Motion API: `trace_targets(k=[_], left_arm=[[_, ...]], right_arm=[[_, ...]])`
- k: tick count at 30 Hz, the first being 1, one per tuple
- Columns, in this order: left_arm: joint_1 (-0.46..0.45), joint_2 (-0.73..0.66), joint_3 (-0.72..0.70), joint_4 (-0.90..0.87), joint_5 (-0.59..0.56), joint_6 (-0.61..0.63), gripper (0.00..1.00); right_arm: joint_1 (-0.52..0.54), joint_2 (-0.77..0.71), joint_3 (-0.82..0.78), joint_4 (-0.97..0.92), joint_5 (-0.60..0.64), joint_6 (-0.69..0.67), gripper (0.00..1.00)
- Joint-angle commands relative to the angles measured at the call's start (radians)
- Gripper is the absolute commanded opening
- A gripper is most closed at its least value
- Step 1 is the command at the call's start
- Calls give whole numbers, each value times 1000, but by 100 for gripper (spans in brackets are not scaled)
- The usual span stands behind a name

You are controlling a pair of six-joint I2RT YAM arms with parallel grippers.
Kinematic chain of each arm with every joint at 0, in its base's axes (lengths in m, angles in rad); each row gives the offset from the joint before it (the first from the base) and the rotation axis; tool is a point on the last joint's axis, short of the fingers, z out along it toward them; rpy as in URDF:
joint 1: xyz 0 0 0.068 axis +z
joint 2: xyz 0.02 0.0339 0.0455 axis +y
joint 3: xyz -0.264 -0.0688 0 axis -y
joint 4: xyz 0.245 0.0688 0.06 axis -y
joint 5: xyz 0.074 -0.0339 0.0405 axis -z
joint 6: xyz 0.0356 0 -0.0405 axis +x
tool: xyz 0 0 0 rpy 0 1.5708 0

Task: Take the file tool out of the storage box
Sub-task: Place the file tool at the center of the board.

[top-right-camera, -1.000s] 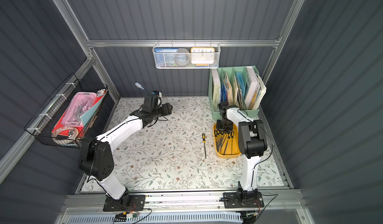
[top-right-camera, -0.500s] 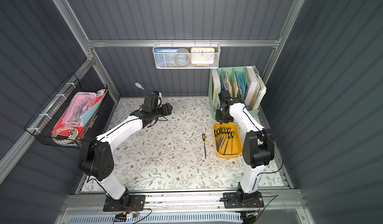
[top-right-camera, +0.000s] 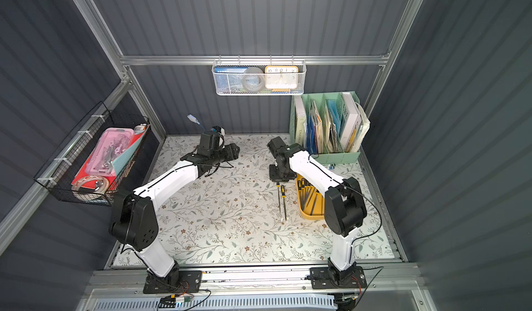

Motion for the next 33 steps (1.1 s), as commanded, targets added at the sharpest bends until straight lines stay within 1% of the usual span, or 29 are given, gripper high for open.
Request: trace_targets(k=[1,14,24,27,33], left_arm=[[4,-38,-11,1,0,-6,69],[4,-34,-18,8,0,-13,69],[4,-35,-26,8,-2,-13,69],[4,-35,-24,6,-4,-14,69],[4,-44,-23,-3,-9,-15,69]], right_arm=[[10,24,-40,38,-8,56,7],[13,141,-69,81,-18,78,6],[16,166,-91,95,0,74,7],[15,177,-89,94,-2,72,9],[17,198,-79,92,0,71,18]])
